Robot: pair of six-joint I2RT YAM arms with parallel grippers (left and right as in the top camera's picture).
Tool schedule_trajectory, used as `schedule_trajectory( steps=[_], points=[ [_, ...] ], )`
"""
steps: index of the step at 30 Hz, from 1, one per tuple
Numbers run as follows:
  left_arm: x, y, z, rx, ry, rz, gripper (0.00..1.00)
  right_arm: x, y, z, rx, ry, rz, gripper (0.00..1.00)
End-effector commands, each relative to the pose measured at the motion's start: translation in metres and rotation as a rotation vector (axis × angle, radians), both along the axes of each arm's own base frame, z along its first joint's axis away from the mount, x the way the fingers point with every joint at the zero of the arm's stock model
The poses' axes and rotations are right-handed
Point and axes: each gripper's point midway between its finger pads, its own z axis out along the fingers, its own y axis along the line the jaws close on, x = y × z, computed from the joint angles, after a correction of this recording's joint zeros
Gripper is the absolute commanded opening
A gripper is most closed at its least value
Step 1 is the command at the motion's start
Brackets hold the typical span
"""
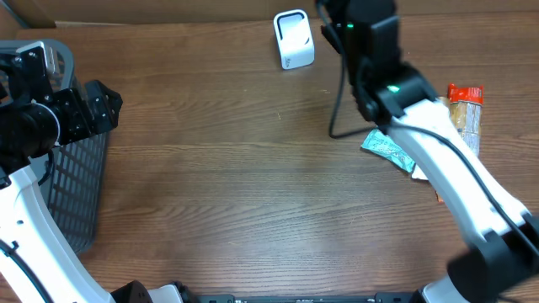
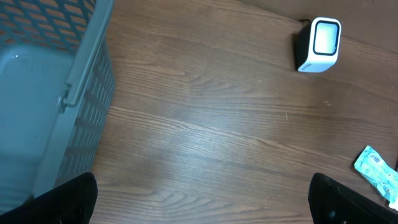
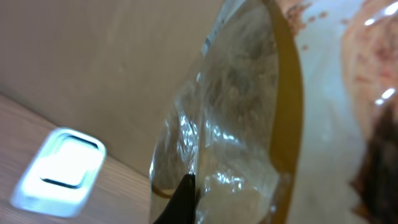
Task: Scan the item barcode
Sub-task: 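Hold the bread bag label up at the scanner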
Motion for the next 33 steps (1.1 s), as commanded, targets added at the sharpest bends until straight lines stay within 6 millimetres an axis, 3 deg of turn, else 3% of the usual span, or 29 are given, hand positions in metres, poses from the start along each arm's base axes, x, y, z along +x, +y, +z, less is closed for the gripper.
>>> schedule_trajectory(
  steps=[1,6,10,19,27,33],
  points=[
    [0.002,0.000,-0.001,0.004,-0.002,-0.020,0.99,0.024,-0.004,-0.038,-0.257,0.027,-0.051,0.03],
    [0.002,0.000,-0.001,0.003,-0.002,-0.019,1.00,0.048,0.012,-0.078,-0.381,0.023,-0.022,0.04],
    [0.002,0.000,-0.001,0.003,-0.002,-0.019,1.00,0.060,0.026,-0.116,-0.594,0.046,0.013,0.04],
    [0.002,0.000,-0.001,0.003,-0.002,-0.019,1.00,0.075,0.044,-0.166,-0.809,0.034,0.041,0.04],
    [0.002,0.000,-0.001,0.003,-0.002,-0.019,1.00,0.081,0.034,-0.195,-0.828,0.081,0.042,0.04],
    [0.002,0.000,-0.001,0.004,-0.002,-0.019,0.99,0.081,0.034,-0.197,-0.829,0.083,0.046,0.04]
  ],
)
